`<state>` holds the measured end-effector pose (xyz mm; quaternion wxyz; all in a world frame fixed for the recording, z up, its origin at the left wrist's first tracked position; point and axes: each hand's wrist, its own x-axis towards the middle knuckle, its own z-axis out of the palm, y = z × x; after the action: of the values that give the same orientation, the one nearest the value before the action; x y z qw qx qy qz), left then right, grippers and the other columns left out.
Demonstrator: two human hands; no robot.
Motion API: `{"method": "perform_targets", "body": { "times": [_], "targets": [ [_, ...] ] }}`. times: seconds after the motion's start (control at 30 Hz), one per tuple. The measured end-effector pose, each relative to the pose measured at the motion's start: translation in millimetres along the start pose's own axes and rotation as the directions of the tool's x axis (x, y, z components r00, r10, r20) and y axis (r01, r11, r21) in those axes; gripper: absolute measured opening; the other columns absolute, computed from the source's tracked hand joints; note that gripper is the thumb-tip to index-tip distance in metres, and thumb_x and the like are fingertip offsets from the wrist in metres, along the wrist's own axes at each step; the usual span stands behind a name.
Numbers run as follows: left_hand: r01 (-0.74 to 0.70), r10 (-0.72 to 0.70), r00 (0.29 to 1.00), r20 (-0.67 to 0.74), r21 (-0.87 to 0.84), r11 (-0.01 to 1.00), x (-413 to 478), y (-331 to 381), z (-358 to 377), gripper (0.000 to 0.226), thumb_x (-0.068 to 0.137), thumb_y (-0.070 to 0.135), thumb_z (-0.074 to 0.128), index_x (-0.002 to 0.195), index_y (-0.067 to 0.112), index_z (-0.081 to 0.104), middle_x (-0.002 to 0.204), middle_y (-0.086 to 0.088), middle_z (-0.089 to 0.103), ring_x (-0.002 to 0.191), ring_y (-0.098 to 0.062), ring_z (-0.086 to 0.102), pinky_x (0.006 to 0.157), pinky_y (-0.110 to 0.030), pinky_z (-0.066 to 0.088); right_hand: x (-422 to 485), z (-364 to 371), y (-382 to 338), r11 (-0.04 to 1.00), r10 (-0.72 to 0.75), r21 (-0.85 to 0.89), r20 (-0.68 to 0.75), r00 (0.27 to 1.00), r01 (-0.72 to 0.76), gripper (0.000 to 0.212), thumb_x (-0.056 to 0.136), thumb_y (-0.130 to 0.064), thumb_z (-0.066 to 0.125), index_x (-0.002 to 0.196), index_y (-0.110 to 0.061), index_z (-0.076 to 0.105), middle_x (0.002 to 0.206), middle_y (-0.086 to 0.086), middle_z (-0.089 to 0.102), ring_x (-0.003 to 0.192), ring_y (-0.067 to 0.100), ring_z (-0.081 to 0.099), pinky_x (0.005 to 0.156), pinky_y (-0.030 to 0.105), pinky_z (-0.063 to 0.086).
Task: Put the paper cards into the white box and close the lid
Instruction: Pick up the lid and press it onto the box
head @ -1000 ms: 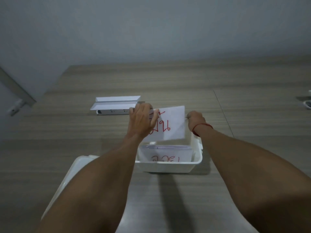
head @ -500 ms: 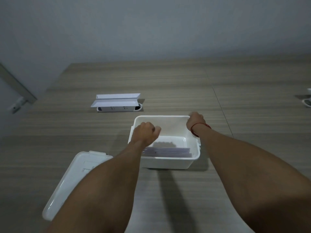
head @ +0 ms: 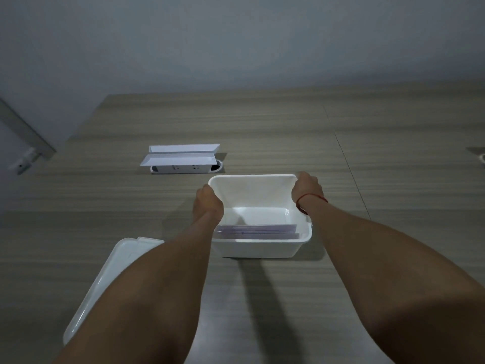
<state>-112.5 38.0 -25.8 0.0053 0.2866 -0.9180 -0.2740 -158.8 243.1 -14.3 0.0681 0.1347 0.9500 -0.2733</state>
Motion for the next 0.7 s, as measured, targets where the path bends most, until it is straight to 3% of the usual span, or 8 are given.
{"method": "perform_targets", "body": {
  "times": [0.23,0.33,0.53,0.7],
  "targets": [
    [0.021,-0.020,1.000,0.023,-0.012,1.000,10,2,-5,0.034,0.092,-0.001,0.041,0.124,-0.001,0.053,0.129,-0.020,0.055,0.117,-0.038,0.057,0.093,-0.042,0.048,2,1,-11,0.999,0.030,-0.028,0.013,0.999,-0.029,0.037,0.096,-0.010,0.038,0.130,-0.010,0.053,0.136,0.020,0.053,0.122,0.039,0.054,0.101,0.041,0.043],
    [0.043,-0.041,0.998,0.037,-0.058,0.997,4,1,-15,0.035,0.097,0.015,0.044,0.127,-0.003,0.048,0.132,-0.022,0.054,0.121,-0.038,0.054,0.094,-0.042,0.047,-9,-6,-21,0.998,0.031,-0.064,0.053,0.998,-0.028,0.039,0.098,-0.024,0.039,0.134,-0.010,0.046,0.141,0.015,0.049,0.130,0.036,0.047,0.108,0.045,0.037],
    [0.096,-0.104,0.994,-0.045,-0.153,0.984,-23,-25,-68,0.045,0.095,0.026,0.047,0.127,-0.006,0.051,0.134,-0.025,0.053,0.124,-0.039,0.051,0.097,-0.039,0.044,-48,-19,-83,0.972,-0.210,-0.092,0.095,0.973,0.218,0.048,0.097,-0.037,0.038,0.135,-0.010,0.047,0.144,0.014,0.046,0.133,0.035,0.043,0.110,0.047,0.030],
    [0.258,-0.292,0.947,-0.133,-0.228,0.939,-52,-92,-117,0.050,0.095,0.031,0.046,0.128,-0.006,0.054,0.134,-0.024,0.055,0.125,-0.038,0.052,0.101,-0.039,0.044,-103,12,-148,0.879,-0.445,-0.074,0.228,0.866,0.471,0.052,0.098,-0.042,0.035,0.135,-0.008,0.048,0.144,0.016,0.047,0.133,0.034,0.043,0.111,0.046,0.032]
  ]
}}
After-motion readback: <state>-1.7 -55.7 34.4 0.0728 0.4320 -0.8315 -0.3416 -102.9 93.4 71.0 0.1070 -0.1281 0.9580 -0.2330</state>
